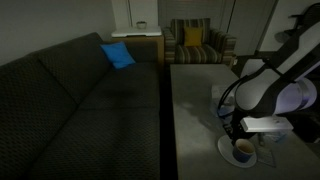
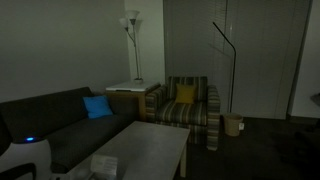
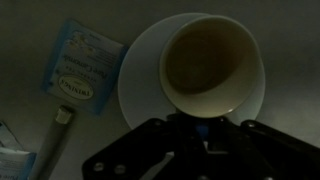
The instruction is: Take the cup on the plate and put it on the table
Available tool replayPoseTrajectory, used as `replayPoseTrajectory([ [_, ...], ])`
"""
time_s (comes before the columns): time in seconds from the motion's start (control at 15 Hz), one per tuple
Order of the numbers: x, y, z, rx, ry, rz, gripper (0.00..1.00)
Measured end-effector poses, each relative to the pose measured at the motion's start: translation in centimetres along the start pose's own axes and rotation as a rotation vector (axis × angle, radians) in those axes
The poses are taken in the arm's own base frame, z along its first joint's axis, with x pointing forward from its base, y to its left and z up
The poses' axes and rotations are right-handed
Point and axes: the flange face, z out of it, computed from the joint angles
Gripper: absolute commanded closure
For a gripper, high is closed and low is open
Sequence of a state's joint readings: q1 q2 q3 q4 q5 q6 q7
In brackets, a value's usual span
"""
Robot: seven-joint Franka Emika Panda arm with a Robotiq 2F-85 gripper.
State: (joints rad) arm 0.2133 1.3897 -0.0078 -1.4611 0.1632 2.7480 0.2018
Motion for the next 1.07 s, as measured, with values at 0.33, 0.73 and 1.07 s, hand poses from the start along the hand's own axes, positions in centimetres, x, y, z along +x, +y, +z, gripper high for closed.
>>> replayPoseTrajectory([
  [0.33,-0.2,-0.9,-0.5,-0.031,0.001,-0.045,0.97],
  [0.73,-1.0,-5.1,-2.7,-0.081,-0.018,-0.163,0.97],
  [1.07,-1.6,-8.1,-3.8,-0.094,-0.005,-0.240,0.97],
])
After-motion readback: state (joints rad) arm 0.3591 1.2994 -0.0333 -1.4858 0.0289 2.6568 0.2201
